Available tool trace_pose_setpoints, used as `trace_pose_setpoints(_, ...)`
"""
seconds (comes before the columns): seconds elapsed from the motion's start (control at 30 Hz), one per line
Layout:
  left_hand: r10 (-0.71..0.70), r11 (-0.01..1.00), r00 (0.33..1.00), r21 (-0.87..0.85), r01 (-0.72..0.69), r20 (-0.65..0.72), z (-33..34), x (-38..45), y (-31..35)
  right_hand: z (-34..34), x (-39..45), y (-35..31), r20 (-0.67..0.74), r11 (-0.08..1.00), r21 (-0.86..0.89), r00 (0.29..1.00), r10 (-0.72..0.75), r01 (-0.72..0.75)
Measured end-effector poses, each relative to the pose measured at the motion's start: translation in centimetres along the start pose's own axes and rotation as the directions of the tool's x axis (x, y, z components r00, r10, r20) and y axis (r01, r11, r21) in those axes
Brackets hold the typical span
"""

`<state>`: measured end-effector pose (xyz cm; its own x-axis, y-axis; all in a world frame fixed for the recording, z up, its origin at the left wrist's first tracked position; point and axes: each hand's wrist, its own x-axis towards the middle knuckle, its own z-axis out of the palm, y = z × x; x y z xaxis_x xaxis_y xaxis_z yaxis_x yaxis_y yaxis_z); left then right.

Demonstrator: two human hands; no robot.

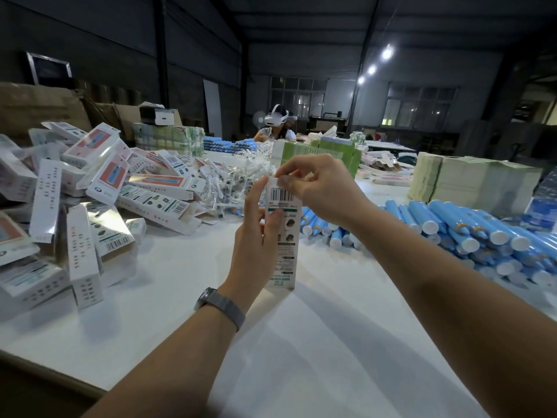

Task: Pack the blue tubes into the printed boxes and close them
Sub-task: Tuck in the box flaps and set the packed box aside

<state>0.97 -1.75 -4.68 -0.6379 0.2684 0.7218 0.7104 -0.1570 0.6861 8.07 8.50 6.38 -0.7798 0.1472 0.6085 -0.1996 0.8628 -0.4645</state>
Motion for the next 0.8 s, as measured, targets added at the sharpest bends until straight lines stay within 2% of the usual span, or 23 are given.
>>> trace_pose_setpoints(0.17, -0.009, 1.0, 1.0, -0.007, 0.009, 0.004, -0.1, -0.1, 0.1, -0.1, -0.2, -0.1, 0.027, 0.999, 0.032, 1.0, -0.002, 0.001)
trace_pose_setpoints(0.4, -0.008, 0.999, 1.0, -0.039, 0.008, 0.004, -0.2, 0.1, 0.1, -0.6, 0.1, -0.3, 0.096, 1.0, -0.015, 0.995, -0.015, 0.016)
trace_pose_setpoints(0.57, -0.012, 0.999, 1.0, -0.049, 0.012, 0.006, -0.2, 0.1, 0.4, 0.0, -0.6, 0.6, -0.002, 0.999, 0.042, 1.0, -0.023, 0.023)
trace_pose_setpoints(0.7, -0.016, 0.995, 1.0, -0.093, 0.017, 0.019, -0.5, 0.3, 0.5, 0.3, -1.3, 1.3, -0.028, 0.993, 0.12, 1.0, 0.002, 0.001)
trace_pose_setpoints(0.8, -0.013, 0.993, 1.0, -0.116, 0.016, 0.028, -0.6, 0.4, 0.5, 0.6, -1.6, 1.7, -0.063, 0.996, 0.085, 0.998, -0.019, 0.024)
